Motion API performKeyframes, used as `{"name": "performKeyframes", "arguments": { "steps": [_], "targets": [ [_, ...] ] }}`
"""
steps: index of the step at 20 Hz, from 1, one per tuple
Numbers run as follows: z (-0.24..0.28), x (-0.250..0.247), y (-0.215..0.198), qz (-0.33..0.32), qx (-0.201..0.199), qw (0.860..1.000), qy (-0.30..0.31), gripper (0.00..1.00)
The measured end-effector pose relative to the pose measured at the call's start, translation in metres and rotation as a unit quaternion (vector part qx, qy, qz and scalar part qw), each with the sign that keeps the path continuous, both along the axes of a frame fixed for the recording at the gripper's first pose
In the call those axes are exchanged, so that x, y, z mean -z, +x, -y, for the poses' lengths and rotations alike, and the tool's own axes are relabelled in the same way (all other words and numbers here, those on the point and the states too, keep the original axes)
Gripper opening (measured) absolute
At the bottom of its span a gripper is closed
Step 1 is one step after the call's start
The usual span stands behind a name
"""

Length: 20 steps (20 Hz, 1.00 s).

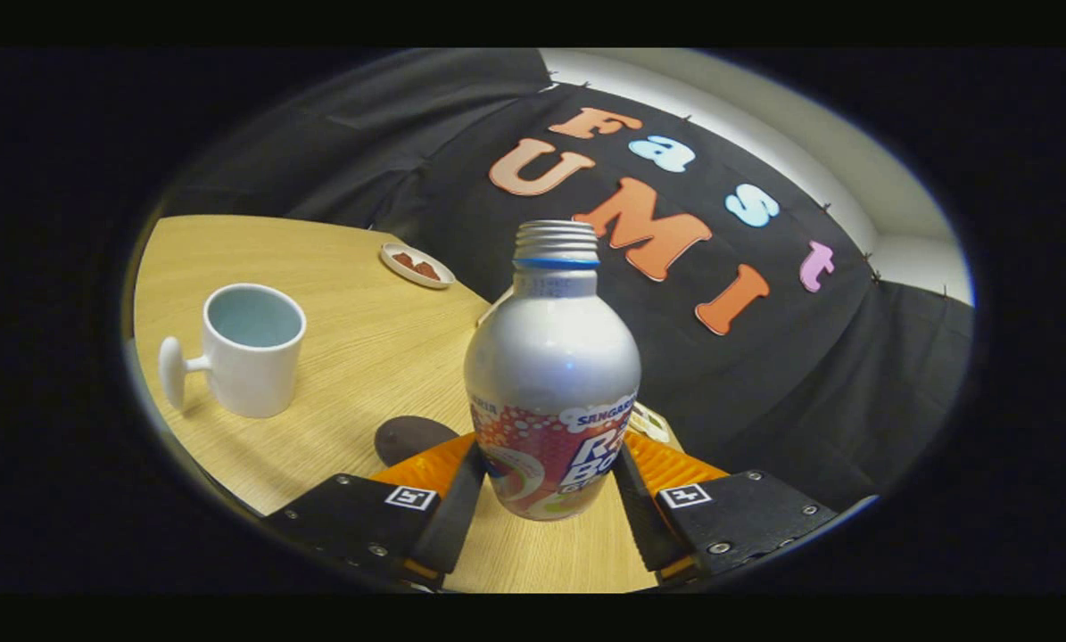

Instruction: Take the bottle from table, then pour the juice into the cup, finally place the bottle on the coaster

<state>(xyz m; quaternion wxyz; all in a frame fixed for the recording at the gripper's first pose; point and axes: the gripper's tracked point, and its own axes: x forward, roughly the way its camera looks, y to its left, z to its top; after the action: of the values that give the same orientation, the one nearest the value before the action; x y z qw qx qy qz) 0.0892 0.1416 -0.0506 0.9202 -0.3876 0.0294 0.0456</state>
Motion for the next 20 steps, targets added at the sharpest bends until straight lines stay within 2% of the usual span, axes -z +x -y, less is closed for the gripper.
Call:
{"name": "performKeyframes", "arguments": {
  "steps": [8,14,20],
  "targets": [
    [-0.039,0.006,0.002,0.019,-0.031,0.991,-0.125,0.76],
    [-0.057,0.013,0.005,0.037,-0.050,0.973,-0.223,0.75],
    [-0.057,0.008,0.008,0.062,-0.047,0.952,-0.297,0.75]
  ]
}}
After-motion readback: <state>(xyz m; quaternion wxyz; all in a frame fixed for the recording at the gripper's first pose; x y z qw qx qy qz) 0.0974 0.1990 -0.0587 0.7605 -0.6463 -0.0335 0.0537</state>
